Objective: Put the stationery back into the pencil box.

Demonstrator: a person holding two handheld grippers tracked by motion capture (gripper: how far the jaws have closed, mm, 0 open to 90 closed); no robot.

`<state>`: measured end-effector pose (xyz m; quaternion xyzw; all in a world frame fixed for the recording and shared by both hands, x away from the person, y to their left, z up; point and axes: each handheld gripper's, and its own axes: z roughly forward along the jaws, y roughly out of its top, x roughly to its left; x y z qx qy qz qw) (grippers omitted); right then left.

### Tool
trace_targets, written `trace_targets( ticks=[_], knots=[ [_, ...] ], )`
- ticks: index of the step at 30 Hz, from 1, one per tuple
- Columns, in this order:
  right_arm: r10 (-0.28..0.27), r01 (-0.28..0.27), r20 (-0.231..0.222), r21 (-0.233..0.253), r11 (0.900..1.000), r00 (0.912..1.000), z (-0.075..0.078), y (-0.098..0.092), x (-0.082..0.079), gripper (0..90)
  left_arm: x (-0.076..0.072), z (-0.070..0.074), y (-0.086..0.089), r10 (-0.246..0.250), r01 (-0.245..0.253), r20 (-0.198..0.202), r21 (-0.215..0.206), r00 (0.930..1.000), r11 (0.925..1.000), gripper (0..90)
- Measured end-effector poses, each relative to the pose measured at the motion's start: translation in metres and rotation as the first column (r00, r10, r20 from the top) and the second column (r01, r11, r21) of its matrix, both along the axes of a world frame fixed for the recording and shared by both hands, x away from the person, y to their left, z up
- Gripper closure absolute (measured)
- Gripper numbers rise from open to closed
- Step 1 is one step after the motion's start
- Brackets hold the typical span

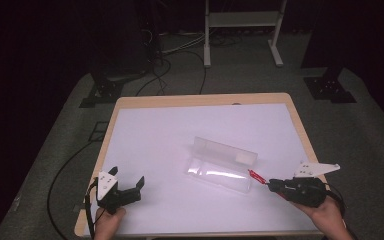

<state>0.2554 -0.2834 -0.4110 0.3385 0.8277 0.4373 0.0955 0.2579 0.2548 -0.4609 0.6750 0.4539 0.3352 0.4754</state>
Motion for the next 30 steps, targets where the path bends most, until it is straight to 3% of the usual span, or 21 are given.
trace_targets(
  ticks=[30],
  knots=[
    [0.13, -0.13, 0.015, -0.023, 0.991, 0.9914, 0.017, 0.054, 0.031, 78.9, 0.0, 0.0, 0.0, -0.003, 0.003, -0.001, 0.0, 1.0, 1.0, 0.0]
  ],
)
